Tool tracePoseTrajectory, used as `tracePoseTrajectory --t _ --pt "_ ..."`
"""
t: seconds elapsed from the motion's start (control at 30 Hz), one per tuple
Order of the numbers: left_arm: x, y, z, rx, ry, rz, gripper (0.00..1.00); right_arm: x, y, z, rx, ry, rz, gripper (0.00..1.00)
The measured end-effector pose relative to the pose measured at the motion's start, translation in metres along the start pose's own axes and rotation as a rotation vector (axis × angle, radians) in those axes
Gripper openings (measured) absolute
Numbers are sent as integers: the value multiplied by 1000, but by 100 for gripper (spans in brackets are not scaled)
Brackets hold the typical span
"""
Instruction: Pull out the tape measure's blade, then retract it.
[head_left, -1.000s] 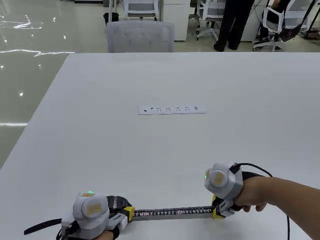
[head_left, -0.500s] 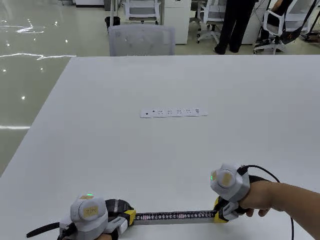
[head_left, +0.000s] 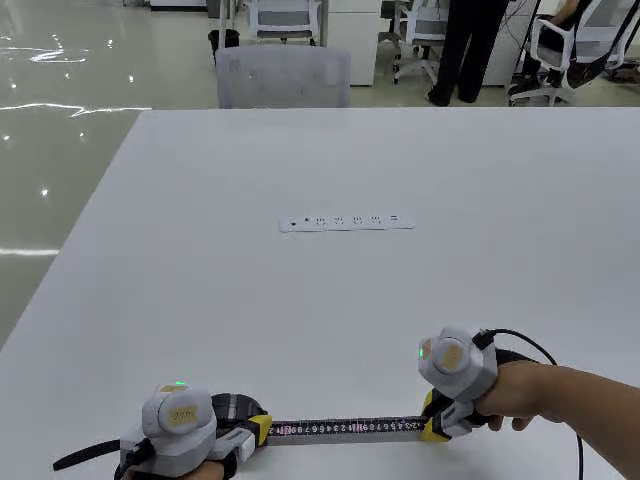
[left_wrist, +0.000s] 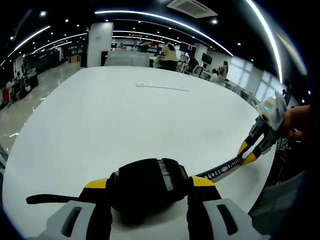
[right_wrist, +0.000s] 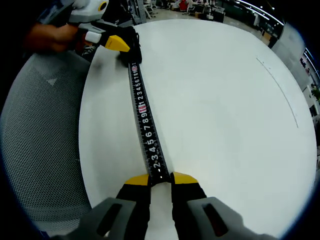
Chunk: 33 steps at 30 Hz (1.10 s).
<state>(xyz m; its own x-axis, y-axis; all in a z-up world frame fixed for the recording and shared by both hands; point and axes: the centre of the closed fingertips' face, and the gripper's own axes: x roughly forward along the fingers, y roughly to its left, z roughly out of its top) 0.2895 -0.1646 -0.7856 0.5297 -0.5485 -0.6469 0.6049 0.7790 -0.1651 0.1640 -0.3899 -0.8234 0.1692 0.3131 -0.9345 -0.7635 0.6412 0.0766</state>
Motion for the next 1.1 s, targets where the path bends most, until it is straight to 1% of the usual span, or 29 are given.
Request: tracePoseTrajectory --t 0.87,1.1 --pt "0 1 0 -4 -1 7 57 4 -1 9 -15 -10 -4 14" --pt "0 1 0 -8 1 8 57 5 0 13 -12 -18 1 14"
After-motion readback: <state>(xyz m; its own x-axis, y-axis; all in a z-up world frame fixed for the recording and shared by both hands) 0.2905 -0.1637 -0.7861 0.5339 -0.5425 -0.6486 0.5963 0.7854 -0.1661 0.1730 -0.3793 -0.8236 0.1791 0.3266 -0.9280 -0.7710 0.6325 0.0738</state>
